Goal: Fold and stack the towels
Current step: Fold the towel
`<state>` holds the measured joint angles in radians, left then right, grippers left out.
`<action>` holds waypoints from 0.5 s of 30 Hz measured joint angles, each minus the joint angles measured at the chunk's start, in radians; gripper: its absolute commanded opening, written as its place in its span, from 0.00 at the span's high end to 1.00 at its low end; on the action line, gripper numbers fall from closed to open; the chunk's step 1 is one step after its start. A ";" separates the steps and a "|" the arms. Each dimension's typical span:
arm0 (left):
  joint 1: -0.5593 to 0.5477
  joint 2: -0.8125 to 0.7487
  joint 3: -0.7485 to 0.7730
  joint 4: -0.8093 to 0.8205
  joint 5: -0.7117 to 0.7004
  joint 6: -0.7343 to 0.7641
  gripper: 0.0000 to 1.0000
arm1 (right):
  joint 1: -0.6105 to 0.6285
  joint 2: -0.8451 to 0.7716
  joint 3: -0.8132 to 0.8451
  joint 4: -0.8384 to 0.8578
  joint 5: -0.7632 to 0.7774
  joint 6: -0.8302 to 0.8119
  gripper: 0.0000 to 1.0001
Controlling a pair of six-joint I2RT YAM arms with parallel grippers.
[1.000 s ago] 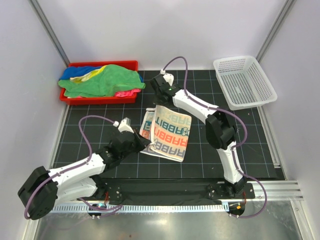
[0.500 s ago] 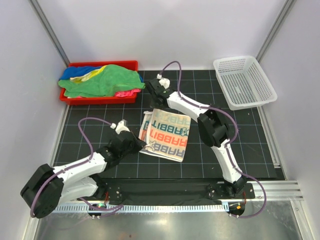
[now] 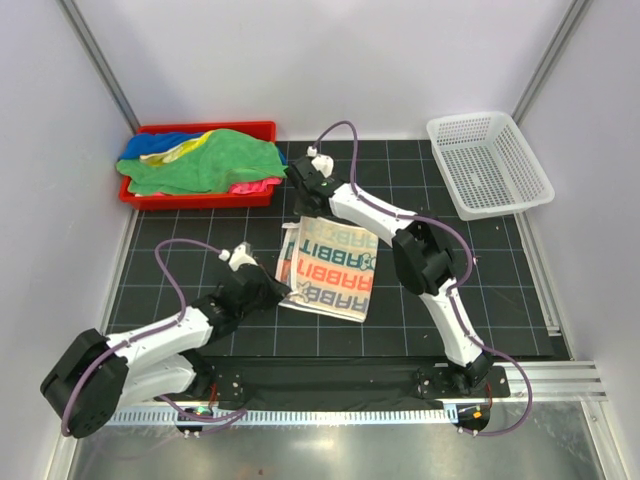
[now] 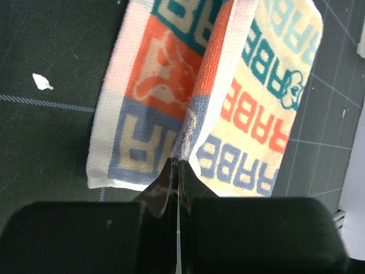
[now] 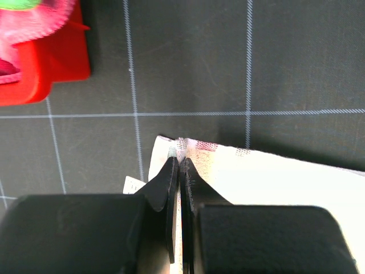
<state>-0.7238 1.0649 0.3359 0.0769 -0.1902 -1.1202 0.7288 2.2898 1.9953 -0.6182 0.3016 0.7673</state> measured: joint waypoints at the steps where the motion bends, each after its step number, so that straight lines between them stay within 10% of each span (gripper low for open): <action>1: 0.000 -0.008 0.000 -0.001 0.000 0.000 1.00 | 0.002 0.000 0.005 0.000 0.001 0.000 0.99; 10: 0.019 -0.034 -0.009 -0.007 -0.002 -0.003 1.00 | 0.005 0.026 0.041 -0.003 -0.002 0.001 0.98; 15: 0.026 0.005 -0.016 -0.005 -0.002 -0.003 0.94 | 0.005 0.054 0.042 0.007 -0.025 0.012 0.82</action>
<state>-0.6975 1.0698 0.3195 0.0719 -0.1921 -1.1229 0.7341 2.3436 2.0369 -0.6113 0.2764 0.7792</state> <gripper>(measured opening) 0.029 0.135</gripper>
